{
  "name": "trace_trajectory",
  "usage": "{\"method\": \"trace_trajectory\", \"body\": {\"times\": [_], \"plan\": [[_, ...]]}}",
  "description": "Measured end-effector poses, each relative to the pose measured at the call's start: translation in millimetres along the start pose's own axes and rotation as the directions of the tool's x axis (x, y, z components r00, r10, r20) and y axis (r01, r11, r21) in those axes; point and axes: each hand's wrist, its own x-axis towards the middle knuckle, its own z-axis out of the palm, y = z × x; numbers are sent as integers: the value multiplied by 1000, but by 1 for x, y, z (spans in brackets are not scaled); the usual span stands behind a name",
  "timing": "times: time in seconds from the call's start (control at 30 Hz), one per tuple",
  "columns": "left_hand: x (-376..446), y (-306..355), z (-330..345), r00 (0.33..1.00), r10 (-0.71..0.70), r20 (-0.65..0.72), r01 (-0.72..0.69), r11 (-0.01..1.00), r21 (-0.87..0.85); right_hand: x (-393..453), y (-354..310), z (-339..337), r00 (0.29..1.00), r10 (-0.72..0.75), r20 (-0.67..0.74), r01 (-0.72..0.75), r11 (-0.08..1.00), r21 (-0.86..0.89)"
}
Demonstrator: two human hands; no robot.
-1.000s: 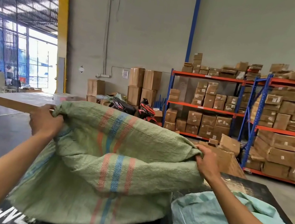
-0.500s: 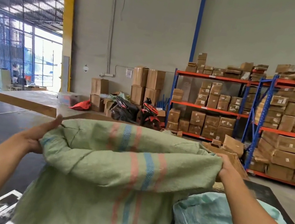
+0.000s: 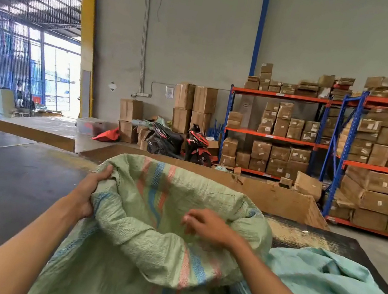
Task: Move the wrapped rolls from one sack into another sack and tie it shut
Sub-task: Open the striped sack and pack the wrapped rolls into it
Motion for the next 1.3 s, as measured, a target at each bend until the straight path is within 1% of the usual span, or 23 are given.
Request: {"method": "trace_trajectory", "body": {"times": [0.07,0.17,0.23,0.27,0.3,0.33,0.37,0.4,0.43,0.47,0.5,0.53,0.57,0.6,0.7,0.8,0.87,0.93,0.97,1.07,1.13,1.23,1.3], "plan": [[-1,-2,-11,1000,-10,-20,10,1000,16,14,7,19,969,132,208,-95,979,-178],[-5,-9,-41,990,-132,-48,140,953,270,32,14,29,913,299,278,-204,923,-325],[-8,-12,-59,967,-215,-139,256,818,515,43,11,32,902,354,247,-219,868,-445],[-8,-14,-63,961,-171,-218,274,717,641,48,10,34,909,351,227,-196,838,-510],[-6,-17,-63,953,-56,-296,273,581,767,53,10,39,916,339,214,-175,819,-547],[-3,-21,-60,936,141,-323,237,427,873,58,11,46,918,336,212,-165,809,-565],[-3,-28,-52,896,375,-238,131,288,948,60,12,51,919,330,217,-154,806,-572],[-4,-38,-40,811,581,-70,-30,160,987,63,14,57,919,324,223,-145,807,-572],[-7,-48,-25,712,690,128,-239,67,969,65,18,61,924,311,224,-138,815,-563],[-6,-63,-13,692,649,317,-425,11,905,68,23,65,931,298,210,-137,820,-556],[-8,-78,-1,736,481,476,-539,-8,842,71,28,67,942,280,185,-136,823,-551],[-8,-97,7,801,241,549,-565,-2,825,75,32,67,953,261,153,-138,826,-546],[-5,-119,8,850,-30,526,-527,-42,849,80,37,67,962,242,122,-139,827,-545],[-3,-140,6,861,-237,451,-488,-133,862,85,41,66,969,227,94,-142,831,-538],[-1,-186,-17,824,-538,178,-422,-371,827,99,47,63,986,168,-13,-156,883,-442],[-4,-194,-23,813,-578,71,-368,-417,831,113,50,63,983,181,-44,-186,950,-252],[5,-182,-23,862,-498,93,-325,-404,855,112,42,67,972,200,122,-176,967,-182],[23,-176,-30,912,-397,100,-255,-359,898,101,35,74,920,207,333,-74,926,-370],[31,-175,-35,934,-347,91,-220,-356,908,91,33,77,902,205,380,17,862,-506],[40,-174,-51,984,-179,-17,-59,-409,911,63,52,82,924,161,347,178,622,-762],[47,-176,-65,992,-84,-95,49,-443,895,48,78,72,921,184,342,178,583,-792],[57,-177,-85,959,-34,-282,261,-290,921,29,113,49,887,324,330,88,583,-808],[58,-175,-90,957,-6,-291,282,-220,934,17,126,39,863,377,337,78,559,-825]]}}
